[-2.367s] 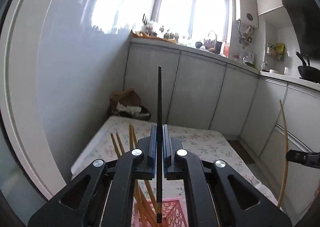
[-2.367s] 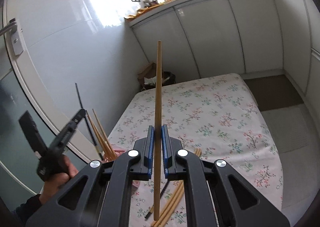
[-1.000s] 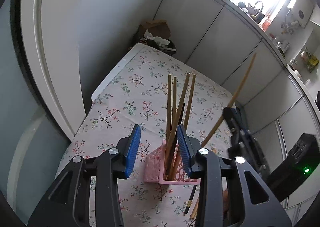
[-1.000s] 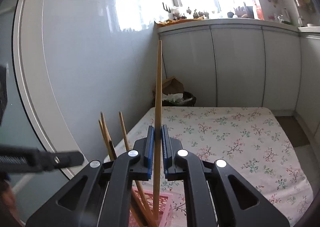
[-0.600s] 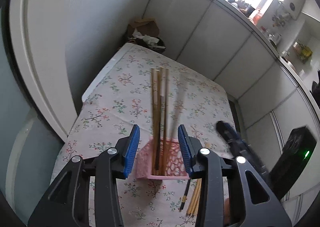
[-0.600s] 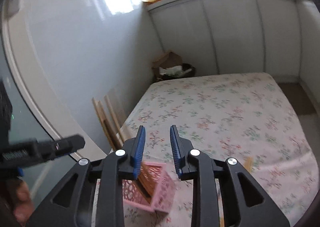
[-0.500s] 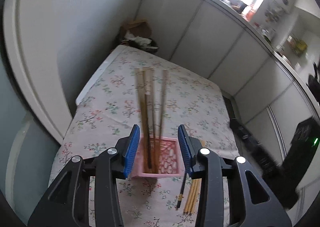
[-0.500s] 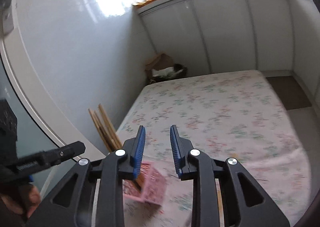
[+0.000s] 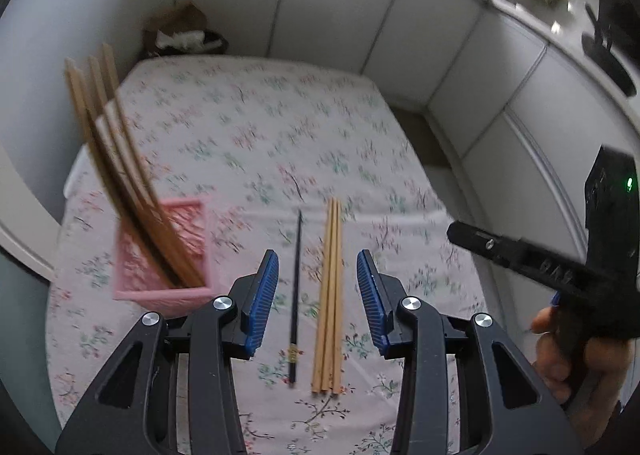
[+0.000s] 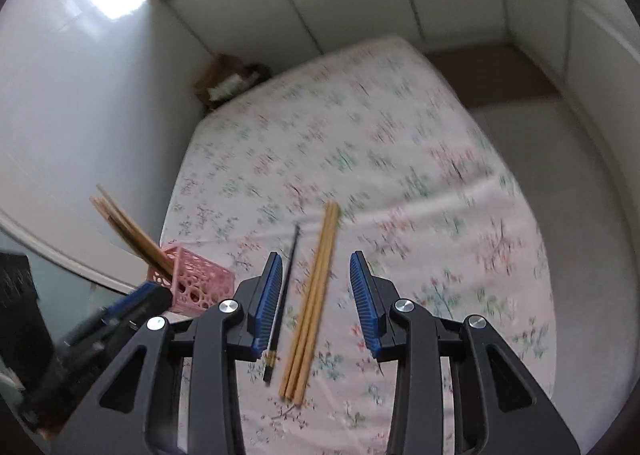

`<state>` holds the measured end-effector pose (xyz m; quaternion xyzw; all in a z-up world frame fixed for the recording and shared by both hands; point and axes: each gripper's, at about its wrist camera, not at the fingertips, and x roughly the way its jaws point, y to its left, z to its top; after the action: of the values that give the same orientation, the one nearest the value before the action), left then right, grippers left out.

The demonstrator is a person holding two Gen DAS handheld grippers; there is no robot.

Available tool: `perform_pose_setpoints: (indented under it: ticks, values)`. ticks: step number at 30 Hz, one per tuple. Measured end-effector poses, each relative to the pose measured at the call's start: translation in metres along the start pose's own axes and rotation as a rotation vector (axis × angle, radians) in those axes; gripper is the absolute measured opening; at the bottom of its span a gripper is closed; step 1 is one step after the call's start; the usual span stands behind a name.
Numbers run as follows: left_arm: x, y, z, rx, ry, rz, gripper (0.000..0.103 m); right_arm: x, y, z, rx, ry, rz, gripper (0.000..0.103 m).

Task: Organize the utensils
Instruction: 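Return the right tool to the remaining chopsticks on the cloth, then close the right tool on a wooden chopstick and lift it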

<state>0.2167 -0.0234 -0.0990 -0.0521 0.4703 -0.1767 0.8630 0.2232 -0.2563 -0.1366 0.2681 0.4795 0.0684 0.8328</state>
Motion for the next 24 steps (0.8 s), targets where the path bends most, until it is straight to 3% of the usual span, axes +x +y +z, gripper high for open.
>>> perform_pose_setpoints:
  ticks: [5,8,19,24]
  values:
    - [0.035,-0.010,-0.006,0.026,0.060,0.036,0.038,0.015,-0.017,-0.003,0.067,0.068,-0.036,0.037]
    - [0.059,-0.012,-0.010,0.041,0.101,0.077,0.033,0.023,-0.025,-0.001,0.102,0.093,-0.021,0.037]
    - [0.120,-0.013,-0.007,0.127,0.182,0.202,0.033,0.015,-0.037,0.003,0.171,0.067,0.012,0.037]
    - [0.138,-0.011,-0.009,0.150,0.216,0.247,0.027,0.016,-0.039,0.003,0.180,0.076,0.025,0.037]
